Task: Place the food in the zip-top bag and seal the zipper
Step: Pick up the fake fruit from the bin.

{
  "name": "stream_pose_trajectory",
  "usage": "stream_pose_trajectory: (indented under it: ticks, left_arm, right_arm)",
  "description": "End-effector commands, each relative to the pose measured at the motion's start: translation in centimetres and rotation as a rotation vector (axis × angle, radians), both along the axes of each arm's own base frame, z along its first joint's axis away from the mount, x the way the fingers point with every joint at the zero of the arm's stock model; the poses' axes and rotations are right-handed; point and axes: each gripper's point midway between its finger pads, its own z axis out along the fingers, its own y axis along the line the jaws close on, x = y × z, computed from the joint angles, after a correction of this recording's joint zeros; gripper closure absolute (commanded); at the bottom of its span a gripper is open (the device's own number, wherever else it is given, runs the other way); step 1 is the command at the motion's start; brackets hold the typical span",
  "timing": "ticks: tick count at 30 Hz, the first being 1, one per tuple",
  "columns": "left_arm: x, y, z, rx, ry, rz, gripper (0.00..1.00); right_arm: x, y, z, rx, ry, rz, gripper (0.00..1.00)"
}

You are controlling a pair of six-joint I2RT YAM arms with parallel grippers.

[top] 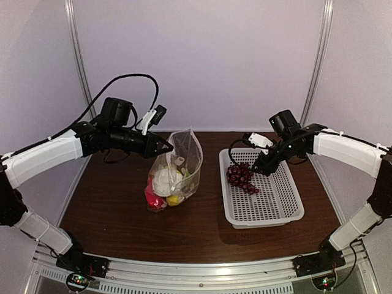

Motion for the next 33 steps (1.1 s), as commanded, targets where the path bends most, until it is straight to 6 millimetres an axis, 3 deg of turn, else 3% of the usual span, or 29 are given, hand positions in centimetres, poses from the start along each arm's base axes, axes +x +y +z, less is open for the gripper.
stream_pose_trajectory:
  ticks: [1, 4, 7, 8, 12, 18, 23, 33]
  left_arm:
    - [1.3, 1.5, 3.2, -0.016, -0.163, 0.079, 1.00]
    - [1.4, 1.7, 3.3, -0.010, -0.172, 0.091, 1.00]
    - [1.5, 1.8, 3.0, -0.003, -0.170, 0.095, 1.00]
    - [1.5, 1.7, 3.0, -0.002, -0.166, 0.091, 1.00]
    - [1.5, 1.7, 3.0, -0.005, -0.168, 0.089, 1.00]
    - [1.8, 1.8, 2.7, 0.005, -0.165, 0.102, 1.00]
    - [2.1, 2.0, 2.3, 0.020, -0.167, 0.121, 1.00]
    - [2.3, 2.4, 2.5, 0.029, -0.180, 0.135, 1.00]
  right_arm:
    - [2.3, 0.2, -1.9, -0.051, -0.050, 0.020, 0.35]
    - [2.7, 0.9, -3.5, -0.054, -0.004, 0.037, 0.34]
    - [3.6, 1.4, -4.2, -0.054, 0.018, 0.027, 0.11]
    - [3.8, 1.5, -4.2, -0.054, 0.015, 0.029, 0.10]
    - [4.7, 1.7, -4.2, -0.073, -0.004, 0.040, 0.13]
    - [5.1, 2.5, -5.9, -0.073, 0.074, 0.040, 0.14]
    - [5.5, 2.8, -6.5, -0.069, 0.074, 0.044, 0.22]
    - [4.7, 2.8, -9.9, -0.101, 0.157, 0.072, 0.16]
